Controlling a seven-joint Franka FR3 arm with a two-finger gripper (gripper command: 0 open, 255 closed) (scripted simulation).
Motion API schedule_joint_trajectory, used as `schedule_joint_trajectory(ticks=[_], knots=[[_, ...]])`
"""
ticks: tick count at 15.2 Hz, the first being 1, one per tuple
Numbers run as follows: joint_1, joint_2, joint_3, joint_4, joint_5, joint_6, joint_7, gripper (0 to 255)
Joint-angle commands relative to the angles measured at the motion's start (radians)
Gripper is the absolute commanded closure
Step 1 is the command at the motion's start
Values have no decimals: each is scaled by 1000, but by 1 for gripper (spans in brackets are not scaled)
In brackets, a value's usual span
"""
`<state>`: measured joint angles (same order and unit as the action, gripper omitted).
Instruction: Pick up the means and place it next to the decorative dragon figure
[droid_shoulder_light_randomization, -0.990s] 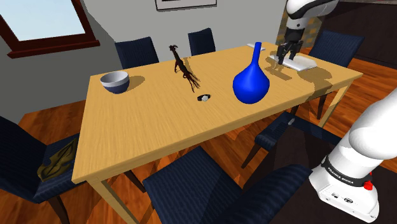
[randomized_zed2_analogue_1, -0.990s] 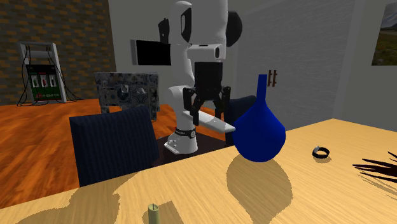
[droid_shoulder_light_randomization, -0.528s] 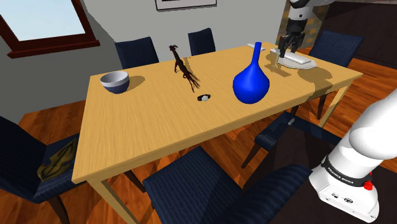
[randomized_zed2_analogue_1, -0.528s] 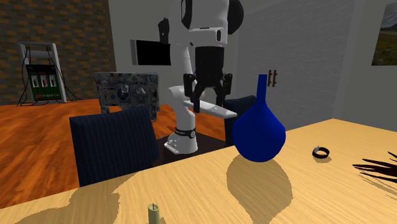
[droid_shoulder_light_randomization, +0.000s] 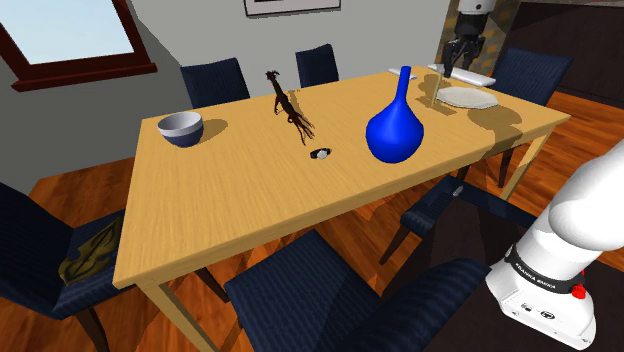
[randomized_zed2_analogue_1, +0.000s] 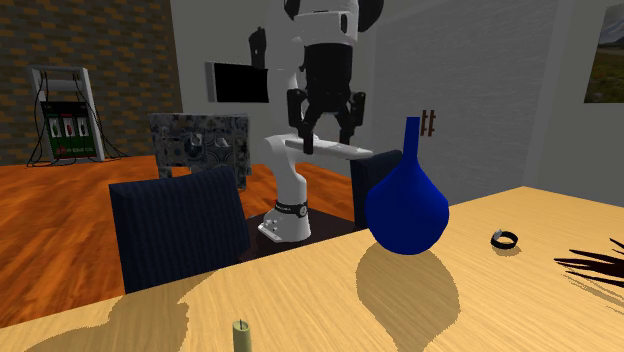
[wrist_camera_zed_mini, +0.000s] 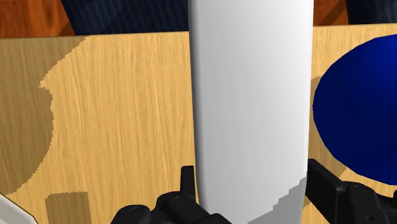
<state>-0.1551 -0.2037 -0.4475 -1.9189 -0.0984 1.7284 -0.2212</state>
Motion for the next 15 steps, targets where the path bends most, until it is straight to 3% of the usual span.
schedule_joint_trajectory(ticks=[1,8,15], knots=[[10,13,13,21,8,-10,20,255],[73,147,77,155,69,-24,130,255],[123,321,128,359,127,-65,226,255]])
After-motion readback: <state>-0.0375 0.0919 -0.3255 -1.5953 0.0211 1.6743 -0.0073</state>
